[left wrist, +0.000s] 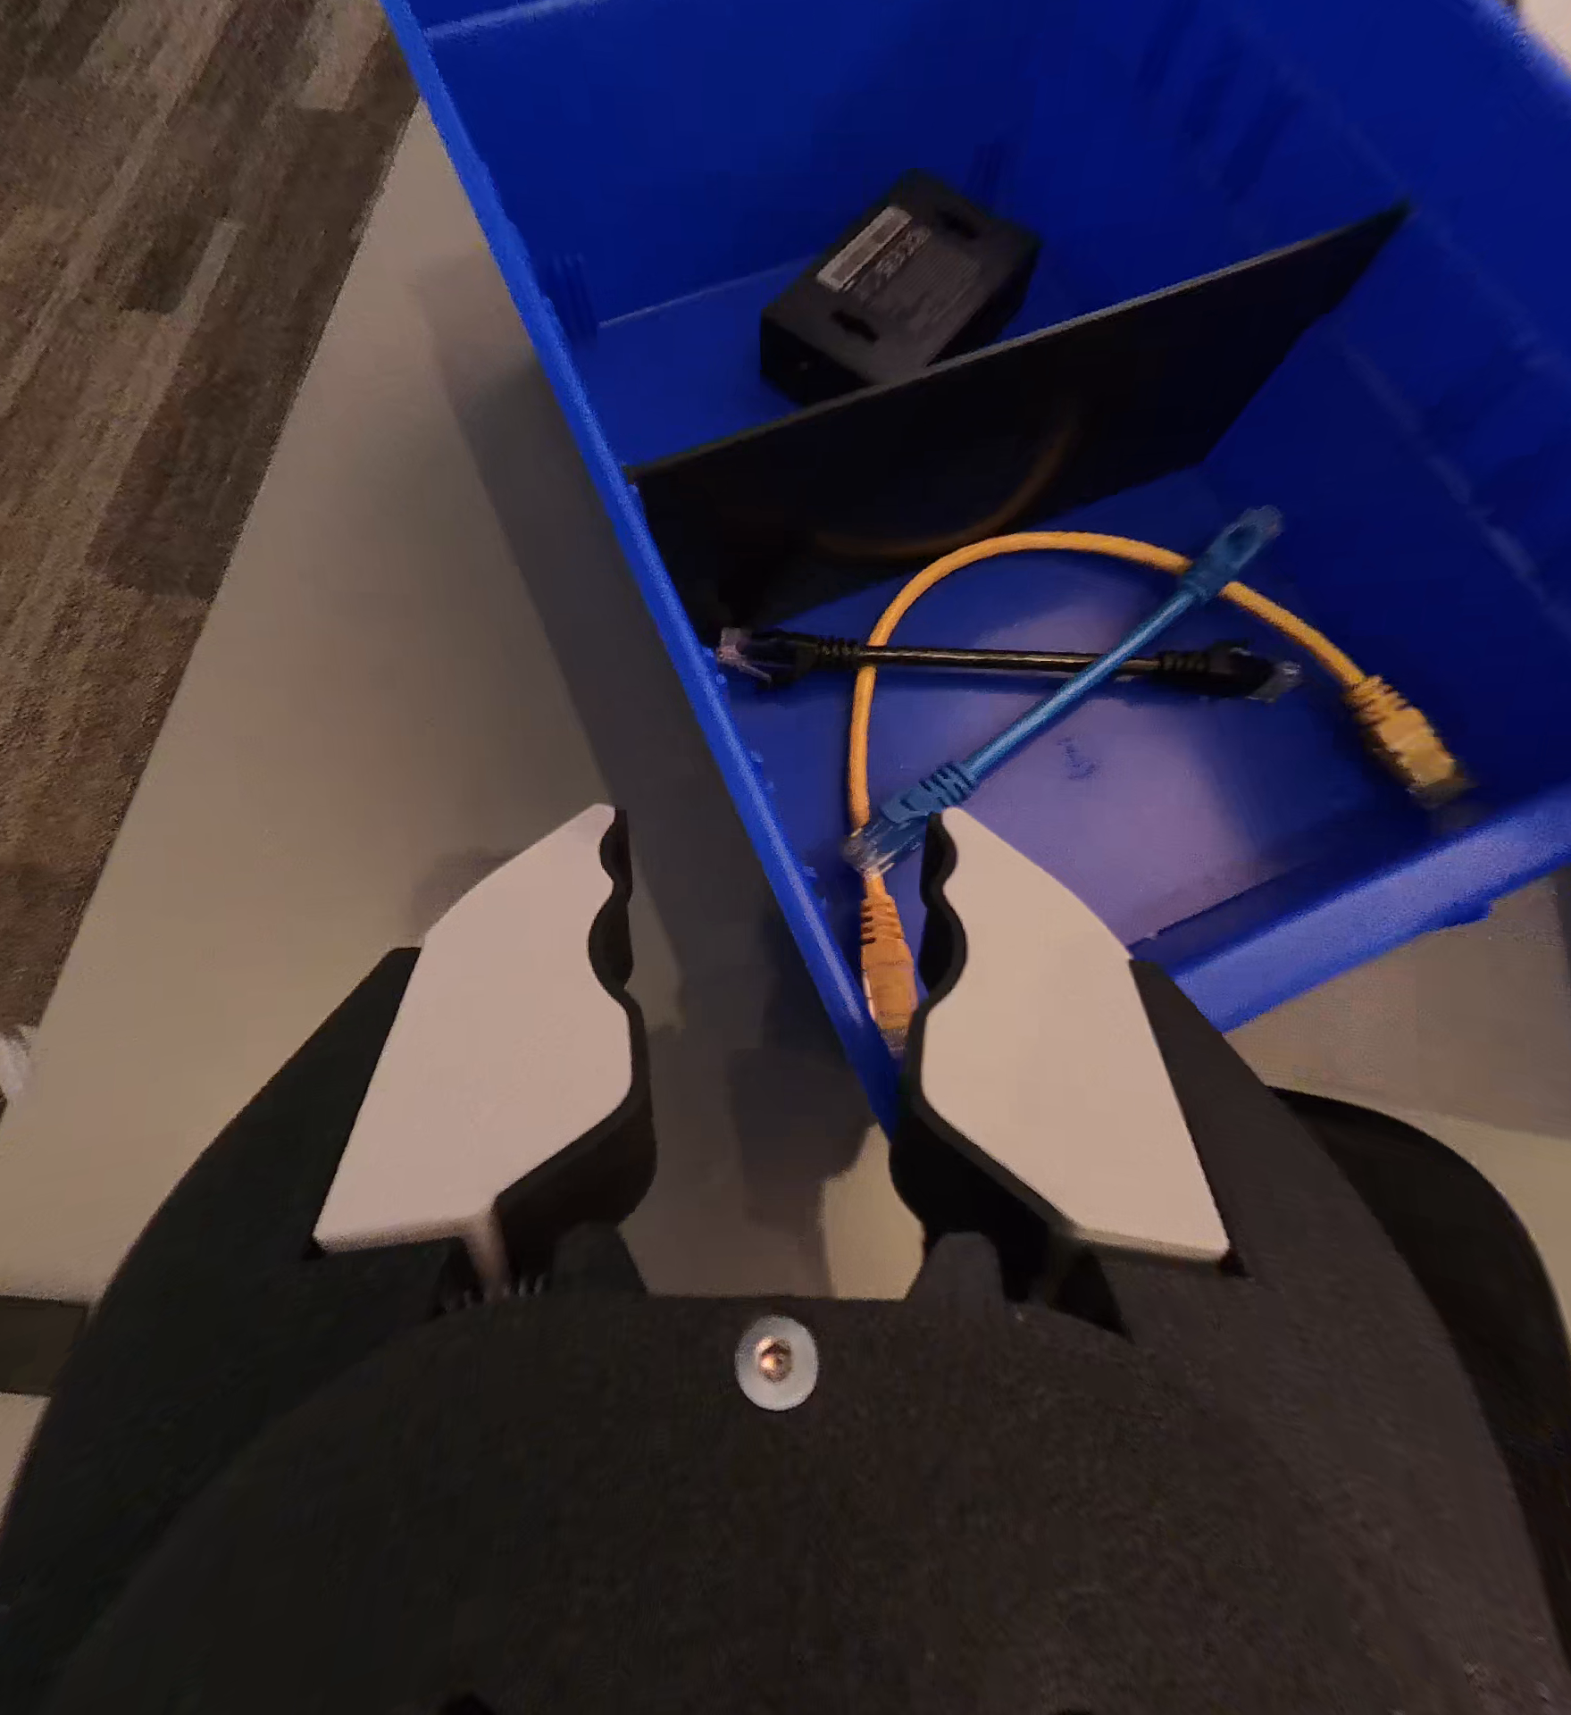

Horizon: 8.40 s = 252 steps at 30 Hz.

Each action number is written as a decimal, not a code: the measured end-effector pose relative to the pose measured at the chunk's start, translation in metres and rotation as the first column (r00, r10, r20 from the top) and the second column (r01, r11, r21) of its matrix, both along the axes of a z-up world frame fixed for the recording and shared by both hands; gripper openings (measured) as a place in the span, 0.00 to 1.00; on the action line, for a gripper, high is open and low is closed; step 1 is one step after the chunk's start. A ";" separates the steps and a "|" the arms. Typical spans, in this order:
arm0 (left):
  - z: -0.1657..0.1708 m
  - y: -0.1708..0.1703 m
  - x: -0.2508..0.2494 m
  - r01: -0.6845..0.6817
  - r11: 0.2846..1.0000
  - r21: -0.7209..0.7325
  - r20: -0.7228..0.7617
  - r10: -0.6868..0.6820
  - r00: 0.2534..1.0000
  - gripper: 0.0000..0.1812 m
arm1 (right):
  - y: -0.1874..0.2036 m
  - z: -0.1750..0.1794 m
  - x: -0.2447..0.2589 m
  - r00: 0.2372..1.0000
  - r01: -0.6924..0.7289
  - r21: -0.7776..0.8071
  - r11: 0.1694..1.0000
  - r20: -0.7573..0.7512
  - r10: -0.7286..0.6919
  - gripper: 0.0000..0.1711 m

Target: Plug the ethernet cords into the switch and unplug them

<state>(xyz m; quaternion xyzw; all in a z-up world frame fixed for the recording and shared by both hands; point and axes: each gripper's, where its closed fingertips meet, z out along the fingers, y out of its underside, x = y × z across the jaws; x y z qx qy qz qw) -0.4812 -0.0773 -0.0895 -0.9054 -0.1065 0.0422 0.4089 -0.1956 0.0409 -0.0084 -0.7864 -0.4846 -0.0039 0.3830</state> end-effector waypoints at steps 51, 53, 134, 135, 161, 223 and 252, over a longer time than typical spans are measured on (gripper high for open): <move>-0.010 0.063 0.026 0.442 0.895 -0.057 -0.044 -0.445 0.895 0.19 | -0.024 -0.129 0.170 0.860 0.479 -0.719 0.503 0.269 -0.434 0.02; -0.008 0.063 0.025 0.420 0.907 -0.029 -0.020 -0.420 0.907 0.25 | -0.022 -0.129 0.172 0.860 0.479 -0.720 0.502 0.269 -0.434 0.02; 0.025 0.013 0.037 0.192 0.978 0.078 -0.180 -0.176 0.968 0.29 | -0.019 -0.133 0.512 0.676 0.618 -0.720 0.315 0.284 -0.680 0.03; 0.027 0.013 0.037 0.189 0.978 0.089 -0.178 -0.171 0.969 0.29 | -0.019 -0.133 0.513 0.682 0.618 -0.715 0.327 0.282 -0.675 0.03; 0.125 0.018 0.104 0.437 0.755 0.488 -0.250 -0.359 0.899 0.29 | 0.051 0.137 0.324 0.756 0.182 0.376 0.909 -0.644 0.115 0.25; -0.013 0.205 0.111 0.697 0.426 -0.577 -0.124 -0.889 0.441 0.23 | 0.071 0.108 0.204 0.802 -0.062 0.308 0.949 -0.550 0.231 0.06; -0.035 0.214 0.115 0.703 0.278 -0.654 0.034 -0.918 0.394 0.39 | 0.088 0.083 0.211 0.832 -0.040 0.191 0.981 -0.538 0.139 0.09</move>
